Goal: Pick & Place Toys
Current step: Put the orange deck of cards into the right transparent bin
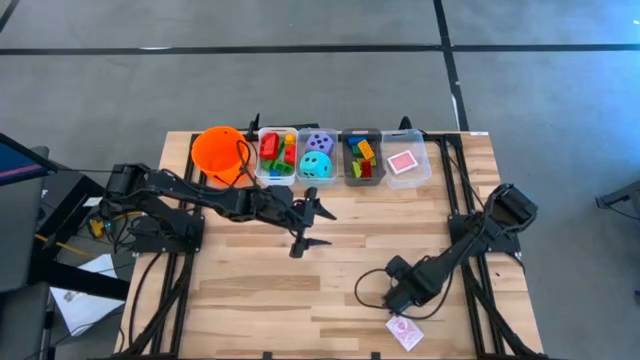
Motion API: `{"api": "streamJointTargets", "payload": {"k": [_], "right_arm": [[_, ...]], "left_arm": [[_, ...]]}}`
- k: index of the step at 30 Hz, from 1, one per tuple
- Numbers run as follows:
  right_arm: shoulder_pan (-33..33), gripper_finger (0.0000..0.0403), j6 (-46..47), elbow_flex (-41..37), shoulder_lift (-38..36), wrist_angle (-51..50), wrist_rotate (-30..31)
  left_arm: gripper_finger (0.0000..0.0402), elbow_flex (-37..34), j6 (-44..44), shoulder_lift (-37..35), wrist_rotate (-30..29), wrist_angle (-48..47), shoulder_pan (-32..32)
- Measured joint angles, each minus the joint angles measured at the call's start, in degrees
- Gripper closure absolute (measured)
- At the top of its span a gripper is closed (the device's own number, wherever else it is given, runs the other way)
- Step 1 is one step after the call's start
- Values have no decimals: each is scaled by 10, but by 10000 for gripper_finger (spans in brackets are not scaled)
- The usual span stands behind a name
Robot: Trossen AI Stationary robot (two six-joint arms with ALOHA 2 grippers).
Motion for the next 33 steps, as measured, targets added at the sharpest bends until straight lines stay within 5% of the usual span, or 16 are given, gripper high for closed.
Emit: {"api": "streamJointTargets", "payload": {"k": [4, 16, 24, 28, 33], "right_arm": [[-16, 107, -21, 0, -3, 5, 2], [-45, 108, -17, 48, -4, -82, 35], [-47, 108, 31, 171, -5, -283, 242], [-47, 108, 101, 218, -5, -400, 351], [-61, 108, 125, 216, -33, -409, 469]], "left_arm": [[92, 0, 0, 0, 0, -3, 0], [92, 0, 7, 0, -27, -3, 0], [92, 0, 9, -4, -149, 27, 0], [92, 0, 4, -20, -170, 15, 0], [92, 1, -39, -55, -170, -34, 0]]}}
